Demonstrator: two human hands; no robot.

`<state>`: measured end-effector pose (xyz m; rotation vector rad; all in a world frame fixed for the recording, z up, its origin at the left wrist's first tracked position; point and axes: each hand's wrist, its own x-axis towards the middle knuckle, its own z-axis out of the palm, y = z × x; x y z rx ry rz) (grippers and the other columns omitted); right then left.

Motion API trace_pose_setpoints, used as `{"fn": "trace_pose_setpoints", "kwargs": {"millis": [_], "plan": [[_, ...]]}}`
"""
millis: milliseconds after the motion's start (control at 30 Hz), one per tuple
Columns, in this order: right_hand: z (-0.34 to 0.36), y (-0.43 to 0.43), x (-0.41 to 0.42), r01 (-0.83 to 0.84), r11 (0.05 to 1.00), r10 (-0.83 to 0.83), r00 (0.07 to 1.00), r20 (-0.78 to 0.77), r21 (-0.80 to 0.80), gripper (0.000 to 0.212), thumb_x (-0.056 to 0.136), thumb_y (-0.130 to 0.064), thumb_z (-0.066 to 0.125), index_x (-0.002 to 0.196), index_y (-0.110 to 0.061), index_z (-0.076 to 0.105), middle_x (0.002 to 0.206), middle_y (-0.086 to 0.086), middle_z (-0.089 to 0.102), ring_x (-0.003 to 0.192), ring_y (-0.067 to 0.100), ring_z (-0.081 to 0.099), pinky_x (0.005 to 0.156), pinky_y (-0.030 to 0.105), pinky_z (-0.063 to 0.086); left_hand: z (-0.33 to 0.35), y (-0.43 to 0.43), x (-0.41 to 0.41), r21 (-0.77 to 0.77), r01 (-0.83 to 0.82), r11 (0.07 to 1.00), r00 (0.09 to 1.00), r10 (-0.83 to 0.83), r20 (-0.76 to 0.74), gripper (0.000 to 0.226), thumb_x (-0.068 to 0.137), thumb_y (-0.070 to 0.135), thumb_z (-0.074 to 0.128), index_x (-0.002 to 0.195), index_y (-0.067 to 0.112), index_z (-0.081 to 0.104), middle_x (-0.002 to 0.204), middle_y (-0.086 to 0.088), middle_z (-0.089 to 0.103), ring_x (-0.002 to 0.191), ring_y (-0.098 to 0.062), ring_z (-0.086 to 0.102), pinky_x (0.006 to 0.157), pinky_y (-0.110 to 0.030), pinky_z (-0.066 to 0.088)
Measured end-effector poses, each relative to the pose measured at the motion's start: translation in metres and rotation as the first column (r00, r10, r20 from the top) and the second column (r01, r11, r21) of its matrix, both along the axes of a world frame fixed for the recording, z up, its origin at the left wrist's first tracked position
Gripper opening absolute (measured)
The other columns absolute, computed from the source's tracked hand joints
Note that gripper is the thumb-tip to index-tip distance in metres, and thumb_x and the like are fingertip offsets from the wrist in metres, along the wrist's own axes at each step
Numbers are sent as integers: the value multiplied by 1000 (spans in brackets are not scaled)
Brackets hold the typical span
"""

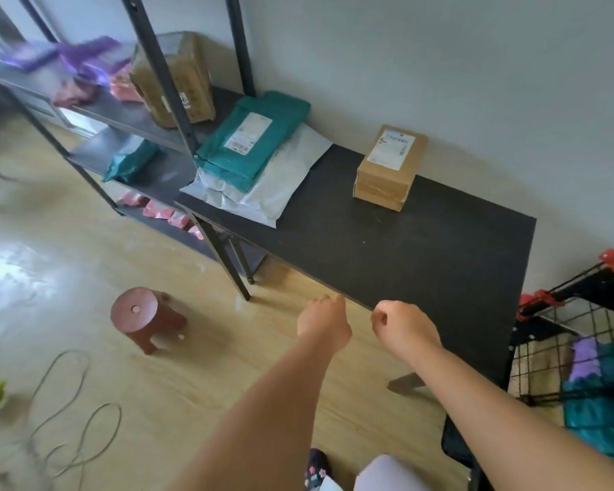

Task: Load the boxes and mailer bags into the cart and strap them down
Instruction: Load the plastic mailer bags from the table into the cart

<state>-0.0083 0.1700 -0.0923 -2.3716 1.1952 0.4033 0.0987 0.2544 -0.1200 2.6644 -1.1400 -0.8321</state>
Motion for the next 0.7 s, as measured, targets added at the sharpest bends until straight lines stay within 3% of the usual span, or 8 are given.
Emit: {"fn": "trace_pose_setpoints", "kwargs": {"millis": [133,500,700], "plan": [[0,5,35,-58,998,58,998,20,-2,21,101,-27,42,103,-23,63,93,-3,67,81,18,63,60,27,46,-5,16,25,-4,-60,998,998,60,3,51,88,9,50,137,17,43,132,-6,52,123,-27,47,87,-38,50],[-5,-30,156,-110,993,103,983,152,41,15,98,-28,50,100,-29,65,97,-7,68,87,17,63,70,30,53,4,10,144,-98,-219,971,971,227,72,41,88,8,51,128,17,49,123,-6,51,114,-25,48,89,-38,49],[-6,-76,235,-128,990,117,976,185,52,13,98,-30,55,107,-30,64,99,-8,66,86,11,62,66,25,51,17,-40,224,-114,-248,962,961,259,95,43,87,10,50,129,18,50,121,-4,52,113,-25,50,88,-39,49]]}}
